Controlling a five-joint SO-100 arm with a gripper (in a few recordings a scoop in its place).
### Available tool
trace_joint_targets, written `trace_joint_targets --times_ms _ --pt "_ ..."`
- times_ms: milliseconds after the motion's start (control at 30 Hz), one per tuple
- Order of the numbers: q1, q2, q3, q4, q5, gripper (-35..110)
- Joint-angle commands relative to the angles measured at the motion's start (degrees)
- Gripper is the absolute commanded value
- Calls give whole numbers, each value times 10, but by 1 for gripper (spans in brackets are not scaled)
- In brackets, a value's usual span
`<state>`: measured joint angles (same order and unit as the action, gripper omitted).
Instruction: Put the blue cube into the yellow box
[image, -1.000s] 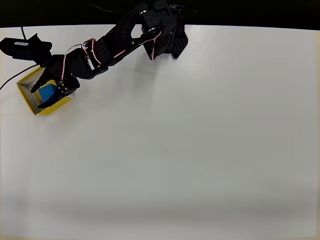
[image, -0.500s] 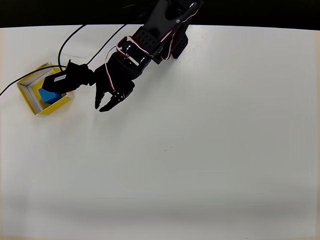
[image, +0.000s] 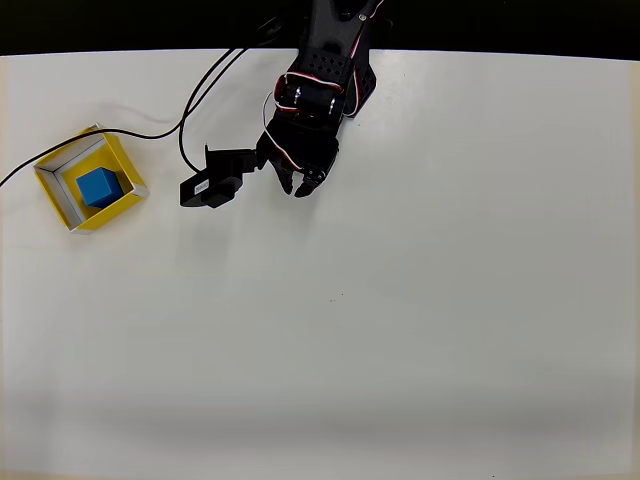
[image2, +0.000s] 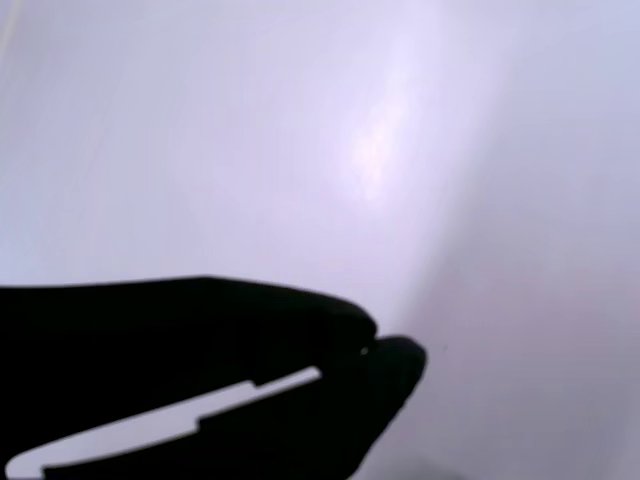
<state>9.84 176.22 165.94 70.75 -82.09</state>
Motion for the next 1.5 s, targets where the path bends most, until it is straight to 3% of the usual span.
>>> trace_joint_targets --times_ms 0,267,400,700,1467 --pt "-16 44 24 2 3 0" --pt "-20 140 142 1 -19 0" --pt "-30 148 142 57 -26 0" --pt "-40 153 142 67 -71 1" --pt "-38 151 142 66 -70 1"
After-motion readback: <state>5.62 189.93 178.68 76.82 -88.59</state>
